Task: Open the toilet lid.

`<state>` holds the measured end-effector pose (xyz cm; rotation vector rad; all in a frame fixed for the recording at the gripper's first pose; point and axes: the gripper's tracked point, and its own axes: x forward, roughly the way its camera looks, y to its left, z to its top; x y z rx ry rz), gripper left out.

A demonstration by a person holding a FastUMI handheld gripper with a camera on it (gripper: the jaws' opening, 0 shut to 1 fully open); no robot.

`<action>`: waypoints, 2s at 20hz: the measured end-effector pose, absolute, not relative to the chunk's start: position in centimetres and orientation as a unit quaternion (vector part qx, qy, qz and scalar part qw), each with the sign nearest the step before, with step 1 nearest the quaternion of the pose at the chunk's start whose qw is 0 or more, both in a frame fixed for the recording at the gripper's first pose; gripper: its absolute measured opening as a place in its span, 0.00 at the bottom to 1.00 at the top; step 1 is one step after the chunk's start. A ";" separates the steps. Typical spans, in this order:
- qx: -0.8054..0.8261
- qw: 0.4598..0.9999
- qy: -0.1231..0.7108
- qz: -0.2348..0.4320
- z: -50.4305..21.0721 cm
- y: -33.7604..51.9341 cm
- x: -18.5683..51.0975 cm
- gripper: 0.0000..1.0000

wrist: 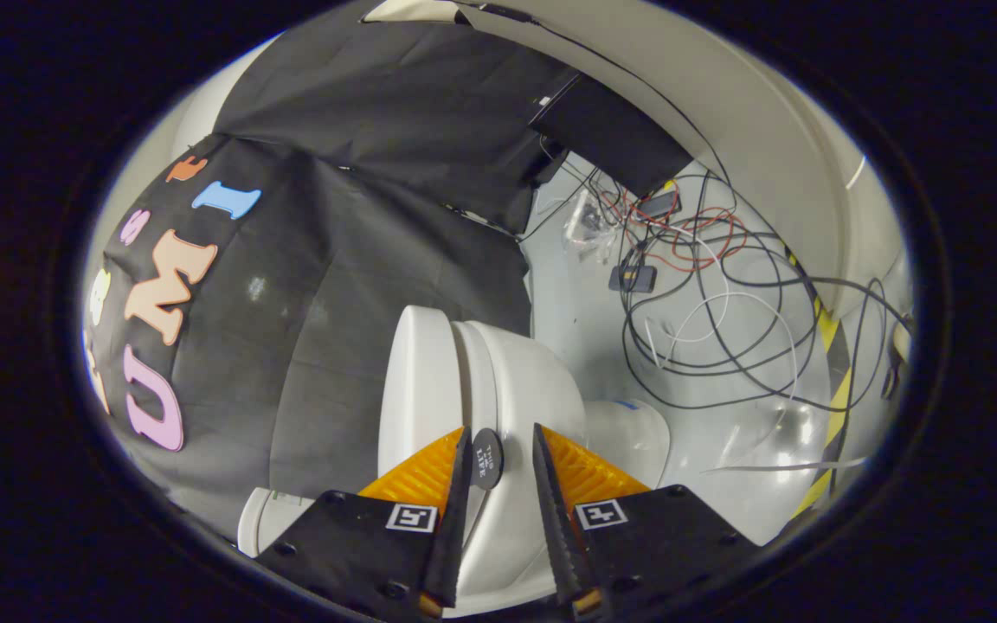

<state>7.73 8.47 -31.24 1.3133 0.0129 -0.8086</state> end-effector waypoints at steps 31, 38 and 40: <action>0.375 0.903 -0.004 -0.211 -11.8 15.9 12.7 0.05; 0.245 0.958 0.020 -0.148 -7.6 20.8 14.7 0.06; 0.213 0.969 0.023 -0.120 -6.2 22.9 15.5 0.08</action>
